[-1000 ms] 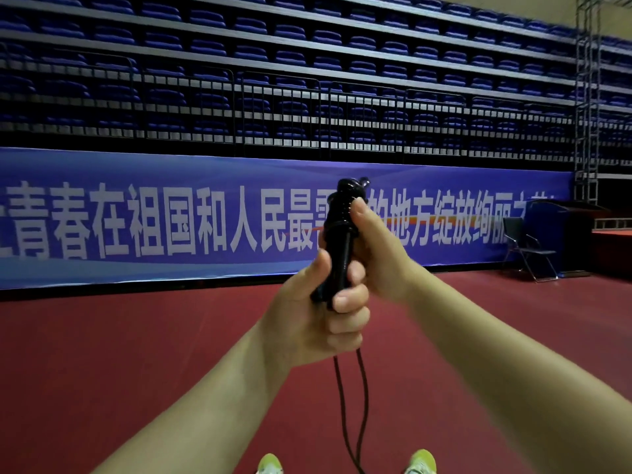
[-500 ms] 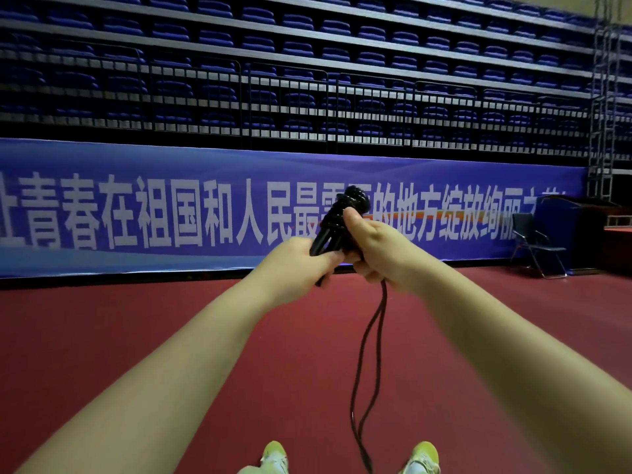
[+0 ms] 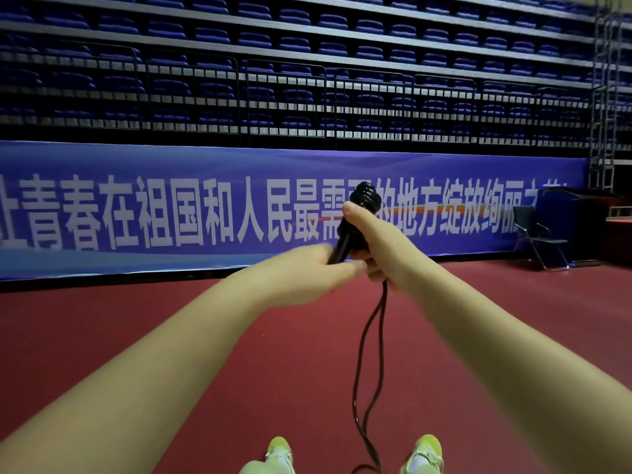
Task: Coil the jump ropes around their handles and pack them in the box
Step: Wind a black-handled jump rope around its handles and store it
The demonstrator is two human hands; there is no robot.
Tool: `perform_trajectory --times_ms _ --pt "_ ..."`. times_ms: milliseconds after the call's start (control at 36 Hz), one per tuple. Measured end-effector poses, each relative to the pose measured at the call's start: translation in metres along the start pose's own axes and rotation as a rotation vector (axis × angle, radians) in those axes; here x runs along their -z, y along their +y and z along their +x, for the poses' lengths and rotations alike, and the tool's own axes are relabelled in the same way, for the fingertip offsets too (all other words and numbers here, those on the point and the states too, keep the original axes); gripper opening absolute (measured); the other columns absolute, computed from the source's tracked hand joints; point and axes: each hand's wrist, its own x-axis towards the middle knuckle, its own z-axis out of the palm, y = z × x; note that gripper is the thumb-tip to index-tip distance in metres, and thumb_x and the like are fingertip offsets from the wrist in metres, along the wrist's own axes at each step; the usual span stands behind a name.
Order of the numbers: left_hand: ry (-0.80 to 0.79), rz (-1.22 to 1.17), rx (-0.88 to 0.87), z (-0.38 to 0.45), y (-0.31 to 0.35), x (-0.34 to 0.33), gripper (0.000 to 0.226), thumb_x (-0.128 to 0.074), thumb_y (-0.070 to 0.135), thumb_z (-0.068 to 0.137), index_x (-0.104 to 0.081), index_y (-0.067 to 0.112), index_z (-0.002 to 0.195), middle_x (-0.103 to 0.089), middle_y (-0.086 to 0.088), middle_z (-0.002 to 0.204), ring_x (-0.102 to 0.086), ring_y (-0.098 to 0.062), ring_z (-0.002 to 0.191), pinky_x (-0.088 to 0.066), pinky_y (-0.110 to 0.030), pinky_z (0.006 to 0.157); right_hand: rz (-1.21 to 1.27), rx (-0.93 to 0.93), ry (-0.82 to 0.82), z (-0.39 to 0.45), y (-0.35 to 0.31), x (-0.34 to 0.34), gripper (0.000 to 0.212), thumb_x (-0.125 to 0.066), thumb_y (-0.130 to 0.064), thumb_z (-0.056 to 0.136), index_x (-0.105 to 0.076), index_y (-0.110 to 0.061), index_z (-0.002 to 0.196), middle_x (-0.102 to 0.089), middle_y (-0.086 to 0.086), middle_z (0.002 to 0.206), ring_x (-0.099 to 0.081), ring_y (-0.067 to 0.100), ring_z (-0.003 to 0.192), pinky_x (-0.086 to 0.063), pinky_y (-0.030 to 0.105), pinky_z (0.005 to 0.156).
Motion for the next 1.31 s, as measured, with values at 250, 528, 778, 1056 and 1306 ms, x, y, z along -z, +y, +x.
perform_trajectory --times_ms 250,528,778,1056,1306 --pt "-0.363 -1.18 -0.087 -0.007 -0.034 -0.024 0.052 -0.085 0.059 0.052 -0.065 0.019 0.08 -0.064 -0.001 0.076 -0.06 -0.013 0.062 -0.048 -0.023 0.054 0.14 0.061 -0.208 -0.004 -0.01 0.006 0.049 -0.041 -0.059 0.093 -0.049 -0.018 0.068 -0.025 -0.002 0.059 -0.017 0.011 0.048 -0.011 0.026 0.047" --pt "-0.008 -1.003 -0.024 -0.01 -0.013 -0.032 0.013 -0.068 0.025 0.082 -0.058 0.016 0.084 -0.057 0.006 0.064 -0.042 -0.007 0.049 -0.045 -0.023 0.051 0.183 0.109 -0.321 -0.001 0.009 0.019 0.051 -0.045 -0.065 0.077 -0.054 -0.016 0.086 -0.041 0.003 0.072 -0.035 0.013 0.056 -0.031 0.023 0.05" --pt "0.371 -0.485 0.022 0.001 -0.023 -0.037 0.018 -0.065 0.028 0.086 -0.064 0.01 0.087 -0.052 0.005 0.061 -0.048 -0.012 0.053 -0.055 -0.04 0.066 0.012 0.087 -0.208 0.0 0.019 0.014 0.058 -0.041 -0.064 0.085 -0.054 -0.008 0.087 -0.044 0.002 0.066 -0.034 0.01 0.048 -0.029 0.022 0.046" --pt "0.412 -0.12 0.054 -0.003 -0.03 -0.038 0.025 -0.062 0.037 0.085 -0.054 0.016 0.074 -0.055 0.003 0.063 -0.051 -0.015 0.055 -0.041 -0.031 0.056 -0.167 0.046 -0.003 -0.002 0.027 -0.004 0.054 -0.031 -0.05 0.1 -0.058 -0.012 0.074 -0.045 -0.003 0.055 -0.035 0.014 0.047 -0.031 0.027 0.049" --pt "-0.558 -1.804 -0.087 -0.017 -0.042 -0.045 0.057 -0.057 0.053 0.085 -0.064 0.001 0.109 -0.063 -0.007 0.081 -0.057 -0.016 0.056 -0.049 -0.028 0.057 0.139 0.172 -0.108 -0.008 0.023 -0.024 0.051 -0.04 -0.064 0.091 -0.054 -0.019 0.071 -0.048 -0.006 0.049 -0.044 0.012 0.049 -0.035 0.027 0.055"
